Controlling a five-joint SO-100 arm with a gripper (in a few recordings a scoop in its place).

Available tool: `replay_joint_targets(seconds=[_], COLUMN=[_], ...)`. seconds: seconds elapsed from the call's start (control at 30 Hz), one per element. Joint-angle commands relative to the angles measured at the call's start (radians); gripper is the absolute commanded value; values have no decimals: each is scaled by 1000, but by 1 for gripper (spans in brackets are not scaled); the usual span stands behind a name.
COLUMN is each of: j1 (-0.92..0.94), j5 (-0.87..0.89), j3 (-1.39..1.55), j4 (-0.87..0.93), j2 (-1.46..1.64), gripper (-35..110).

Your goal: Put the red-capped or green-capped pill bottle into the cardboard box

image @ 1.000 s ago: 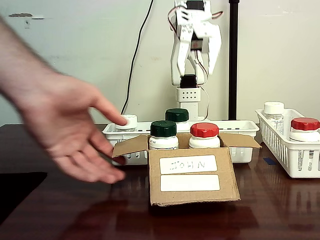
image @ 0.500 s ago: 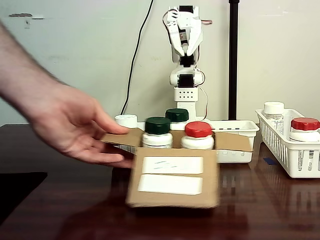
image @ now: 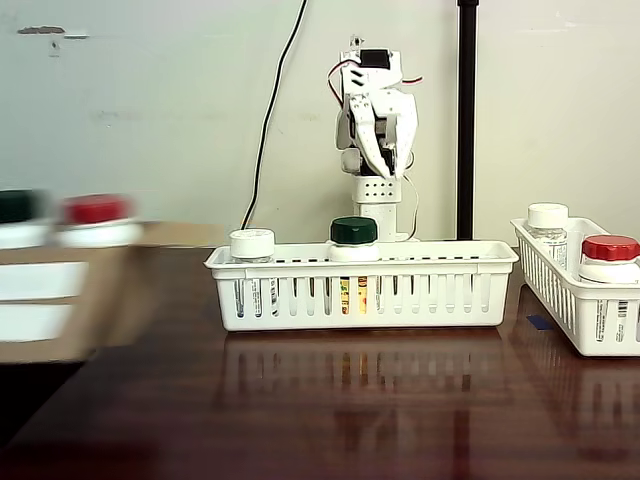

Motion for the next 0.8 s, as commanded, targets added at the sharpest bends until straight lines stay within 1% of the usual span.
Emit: replay_joint_targets(seconds=[0.0, 0.27, 0.47, 0.57, 0.7, 0.77], j1=[-77, -106, -155, -181, -216, -230], j5=[-9, 40, -40, -89, 32, 107], j3=[67, 218, 333, 430, 430, 430], j4=[-57, -101, -202, -331, -287, -202], j2=[86, 87, 89, 89, 89, 89], gripper=[1, 2, 3, 3, 3, 3])
